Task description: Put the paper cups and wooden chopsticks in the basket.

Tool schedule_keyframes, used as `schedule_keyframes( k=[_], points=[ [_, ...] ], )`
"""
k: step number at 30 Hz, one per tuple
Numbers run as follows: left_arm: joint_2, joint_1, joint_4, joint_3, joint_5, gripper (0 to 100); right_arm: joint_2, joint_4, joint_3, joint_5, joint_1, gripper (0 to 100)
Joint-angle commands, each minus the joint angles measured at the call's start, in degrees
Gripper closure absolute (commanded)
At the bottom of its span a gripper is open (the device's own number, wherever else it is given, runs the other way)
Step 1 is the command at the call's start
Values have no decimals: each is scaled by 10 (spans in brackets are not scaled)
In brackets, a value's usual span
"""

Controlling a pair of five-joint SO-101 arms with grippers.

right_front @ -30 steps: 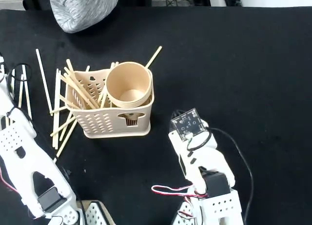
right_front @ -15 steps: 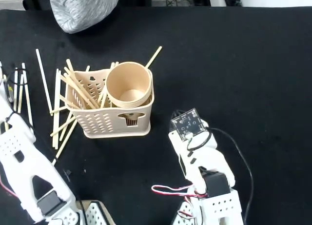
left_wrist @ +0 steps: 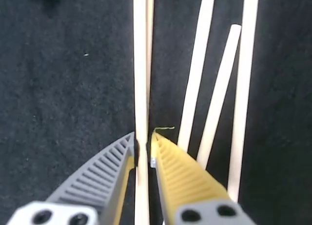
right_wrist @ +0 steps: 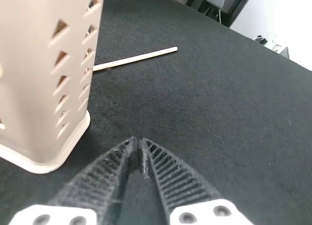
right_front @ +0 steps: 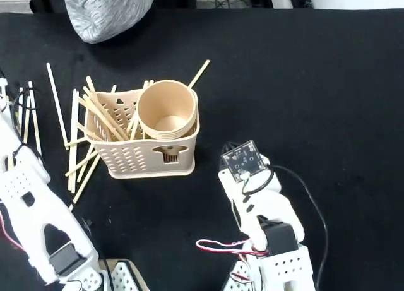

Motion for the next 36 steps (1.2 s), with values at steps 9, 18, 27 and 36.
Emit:
schedule_keyframes(
  k=[9, 18, 27, 36],
  points=[
    [-156, 26, 36, 51, -1, 972, -51, 1, -13, 4, 8, 984],
    [-219, 51, 22, 199, -4, 971, -51, 1, -13, 4, 8, 984],
    [-142, 37, -38, 194, -5, 971, -51, 1, -13, 4, 8, 984],
    [-102, 22, -42, 195, -19, 965, -51, 1, -13, 4, 8, 984]
  ],
)
